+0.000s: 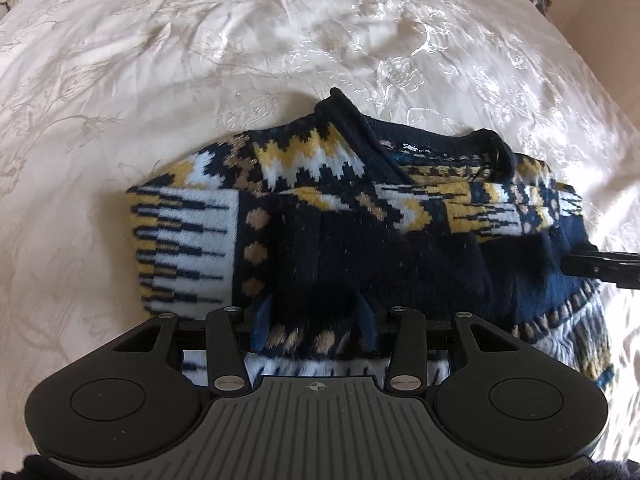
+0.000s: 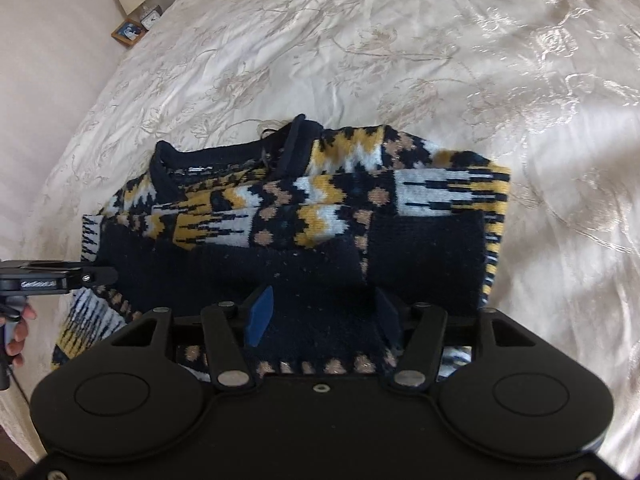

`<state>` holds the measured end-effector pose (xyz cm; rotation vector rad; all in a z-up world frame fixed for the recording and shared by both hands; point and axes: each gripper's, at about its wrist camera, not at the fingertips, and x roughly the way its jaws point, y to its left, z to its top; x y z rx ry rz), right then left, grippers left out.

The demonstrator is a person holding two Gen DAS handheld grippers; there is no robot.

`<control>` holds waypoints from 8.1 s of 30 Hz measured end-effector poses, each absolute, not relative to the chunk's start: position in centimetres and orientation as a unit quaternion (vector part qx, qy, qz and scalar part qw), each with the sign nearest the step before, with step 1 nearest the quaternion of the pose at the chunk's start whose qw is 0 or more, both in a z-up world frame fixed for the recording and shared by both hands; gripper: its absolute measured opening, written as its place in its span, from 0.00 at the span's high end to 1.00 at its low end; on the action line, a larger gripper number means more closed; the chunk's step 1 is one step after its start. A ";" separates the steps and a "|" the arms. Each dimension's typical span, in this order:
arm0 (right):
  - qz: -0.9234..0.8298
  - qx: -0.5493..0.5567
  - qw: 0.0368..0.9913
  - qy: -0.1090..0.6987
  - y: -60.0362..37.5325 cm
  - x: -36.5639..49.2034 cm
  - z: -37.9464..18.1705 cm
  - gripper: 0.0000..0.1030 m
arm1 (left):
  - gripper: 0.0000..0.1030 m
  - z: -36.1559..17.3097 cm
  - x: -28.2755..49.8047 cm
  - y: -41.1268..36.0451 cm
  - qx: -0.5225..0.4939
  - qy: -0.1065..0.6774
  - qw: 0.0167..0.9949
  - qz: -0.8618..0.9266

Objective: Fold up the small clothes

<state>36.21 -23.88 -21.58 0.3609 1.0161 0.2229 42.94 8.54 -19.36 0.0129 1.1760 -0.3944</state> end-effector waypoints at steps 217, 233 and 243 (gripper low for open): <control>0.203 0.316 0.797 0.473 -31.6 38.5 -26.3 0.00 | 0.03 -20.8 36.2 -3.4 0.040 0.580 0.808 -0.096; 0.156 0.341 0.794 0.478 -31.7 36.4 -23.1 0.65 | 0.03 -20.3 44.3 -3.0 0.106 0.551 0.824 -0.084; 0.129 0.343 0.805 0.467 -29.6 35.4 -20.0 0.65 | 0.00 -22.4 45.1 -3.1 0.123 0.563 0.810 -0.106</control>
